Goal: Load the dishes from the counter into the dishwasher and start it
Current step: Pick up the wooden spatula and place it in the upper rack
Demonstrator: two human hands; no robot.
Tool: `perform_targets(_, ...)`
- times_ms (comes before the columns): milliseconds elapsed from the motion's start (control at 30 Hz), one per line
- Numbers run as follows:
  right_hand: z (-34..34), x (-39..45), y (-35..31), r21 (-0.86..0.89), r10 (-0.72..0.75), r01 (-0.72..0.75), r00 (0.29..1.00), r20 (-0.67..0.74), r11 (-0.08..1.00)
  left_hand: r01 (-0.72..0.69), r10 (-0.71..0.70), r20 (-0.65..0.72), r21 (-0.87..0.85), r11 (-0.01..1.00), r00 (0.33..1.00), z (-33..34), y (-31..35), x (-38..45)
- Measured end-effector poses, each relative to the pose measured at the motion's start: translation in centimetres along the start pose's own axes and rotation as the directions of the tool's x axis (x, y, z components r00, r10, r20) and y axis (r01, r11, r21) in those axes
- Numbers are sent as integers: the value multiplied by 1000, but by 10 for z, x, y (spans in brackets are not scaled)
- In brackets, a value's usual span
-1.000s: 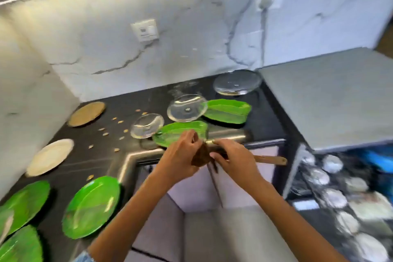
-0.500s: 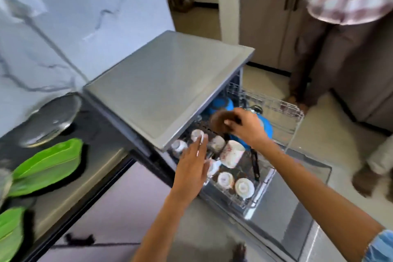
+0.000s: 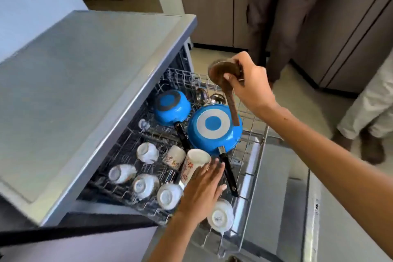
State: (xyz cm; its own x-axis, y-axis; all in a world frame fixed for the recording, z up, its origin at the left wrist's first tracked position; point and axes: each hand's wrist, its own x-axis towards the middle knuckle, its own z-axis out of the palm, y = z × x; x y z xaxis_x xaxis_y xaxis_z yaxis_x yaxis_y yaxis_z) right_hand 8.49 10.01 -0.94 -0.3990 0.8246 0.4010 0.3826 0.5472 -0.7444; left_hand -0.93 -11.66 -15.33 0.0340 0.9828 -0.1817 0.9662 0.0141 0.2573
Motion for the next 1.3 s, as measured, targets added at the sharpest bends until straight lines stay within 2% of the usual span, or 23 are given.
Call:
perform_targets(67, 2, 7, 16, -23, 8, -8, 1000, 19, 1000, -56, 55, 71, 6, 998, 996, 3, 5, 13)
perform_targets(133, 4, 12, 31, -68, 10, -6, 998, 55, 998, -146, 130, 157, 93, 985, 979, 12, 10, 25)
perform_targets(200, 5, 14, 46, -107, 14, -6, 997, 82, 994, -177, 143, 229, 136, 975, 963, 19, 13, 36)
perform_targets(300, 4, 17, 61, -124, 54, -41, 994, 98, 991, -151, 118, 251, 117, 982, 961, 26, 14, 57)
perform_targets(433, -1, 18, 73, -93, 82, -75, 994, 72, 993, -240, 165, 333, 197, 951, 929, 28, 22, 72)
perform_targets(533, -10, 18, 79, -58, 94, -92, 995, 27, 994, -260, 173, 303, 278, 925, 937, 41, 17, 71)
perform_targets(567, -13, 19, 80, -42, 92, -91, 996, 11, 995, -221, 120, 325, 298, 929, 938, 38, 19, 70)
perform_targets(633, -19, 20, 79, -12, 84, -84, 996, -16, 996, -257, 175, 280, 288, 922, 944, 39, 17, 72)
perform_targets(667, -21, 20, 79, -2, 78, -78, 997, -25, 997, -273, 170, 347, 275, 922, 922, 38, 17, 74)
perform_targets(700, -22, 21, 79, 5, 74, -74, 997, -32, 997, -250, 135, 409, 242, 937, 903, 35, 19, 76)
perform_targets(900, -24, 24, 83, 22, 77, -76, 994, -83, 997, -179, 87, 446, 168, 969, 891, 27, 27, 85)
perform_targets(1100, -10, 20, 95, 23, 152, -152, 988, -40, 988, -85, 24, 487, 104, 991, 873, 20, 33, 94)
perform_targets(1300, 6, 21, 98, 17, 124, -124, 992, -1, 992, -49, 0, 516, 81, 996, 856, 28, 26, 97)
